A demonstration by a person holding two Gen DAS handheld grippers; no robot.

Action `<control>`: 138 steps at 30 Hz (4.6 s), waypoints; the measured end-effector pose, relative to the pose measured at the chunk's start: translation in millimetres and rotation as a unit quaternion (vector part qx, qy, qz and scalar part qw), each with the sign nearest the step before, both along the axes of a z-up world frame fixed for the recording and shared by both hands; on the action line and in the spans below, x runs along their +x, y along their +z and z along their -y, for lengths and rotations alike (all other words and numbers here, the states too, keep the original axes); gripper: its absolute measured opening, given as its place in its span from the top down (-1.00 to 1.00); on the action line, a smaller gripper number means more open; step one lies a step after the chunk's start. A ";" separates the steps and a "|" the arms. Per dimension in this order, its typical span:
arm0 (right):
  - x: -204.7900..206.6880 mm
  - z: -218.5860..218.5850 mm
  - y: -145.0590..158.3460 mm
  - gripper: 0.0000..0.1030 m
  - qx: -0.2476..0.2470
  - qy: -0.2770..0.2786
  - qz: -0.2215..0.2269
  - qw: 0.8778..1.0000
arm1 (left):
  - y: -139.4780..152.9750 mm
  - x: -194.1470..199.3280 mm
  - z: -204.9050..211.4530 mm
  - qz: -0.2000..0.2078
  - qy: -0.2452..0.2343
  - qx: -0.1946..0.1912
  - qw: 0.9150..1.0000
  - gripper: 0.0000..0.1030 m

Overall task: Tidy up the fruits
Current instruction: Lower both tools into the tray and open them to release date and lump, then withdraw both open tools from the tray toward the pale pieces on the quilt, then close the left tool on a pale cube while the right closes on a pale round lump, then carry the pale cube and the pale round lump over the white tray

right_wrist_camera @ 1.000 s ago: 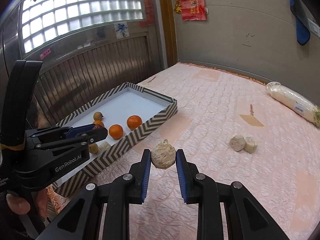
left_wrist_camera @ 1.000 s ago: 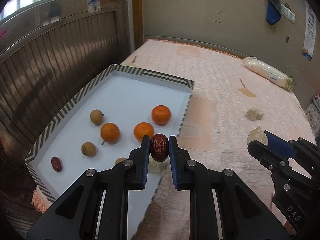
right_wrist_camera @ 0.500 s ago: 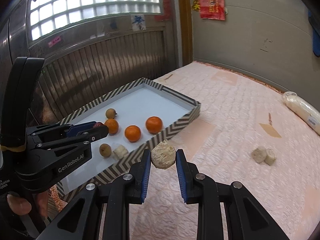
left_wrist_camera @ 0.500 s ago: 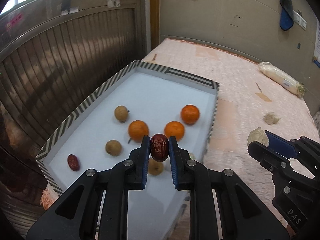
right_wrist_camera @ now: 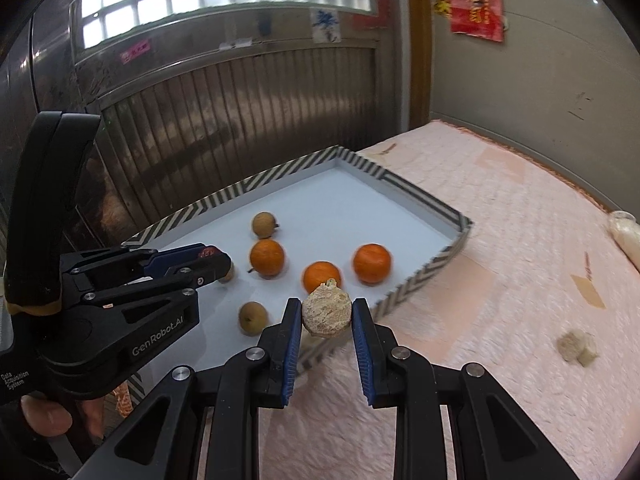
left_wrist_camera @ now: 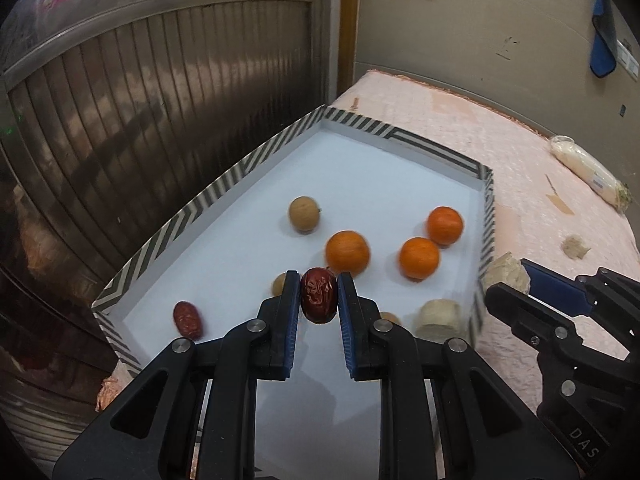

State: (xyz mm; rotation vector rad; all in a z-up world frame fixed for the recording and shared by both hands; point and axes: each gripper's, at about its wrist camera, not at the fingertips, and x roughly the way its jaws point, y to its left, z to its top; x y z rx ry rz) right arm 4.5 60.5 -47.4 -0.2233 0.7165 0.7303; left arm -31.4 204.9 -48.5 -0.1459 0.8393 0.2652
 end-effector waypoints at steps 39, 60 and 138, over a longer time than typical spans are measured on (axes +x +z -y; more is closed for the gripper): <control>29.9 -54.3 -31.7 0.47 -0.019 0.054 -0.037 0.998 | -18.3 2.6 -17.2 -0.031 0.022 -0.007 0.999 0.34; 13.6 65.8 8.8 0.32 0.040 -0.056 -0.001 0.998 | 17.7 22.8 74.8 0.024 -0.060 -0.001 0.998 -0.19; 50.6 199.7 -10.7 0.47 0.039 -0.193 -0.009 0.980 | 4.6 74.8 176.1 -0.015 -0.179 0.001 0.984 0.42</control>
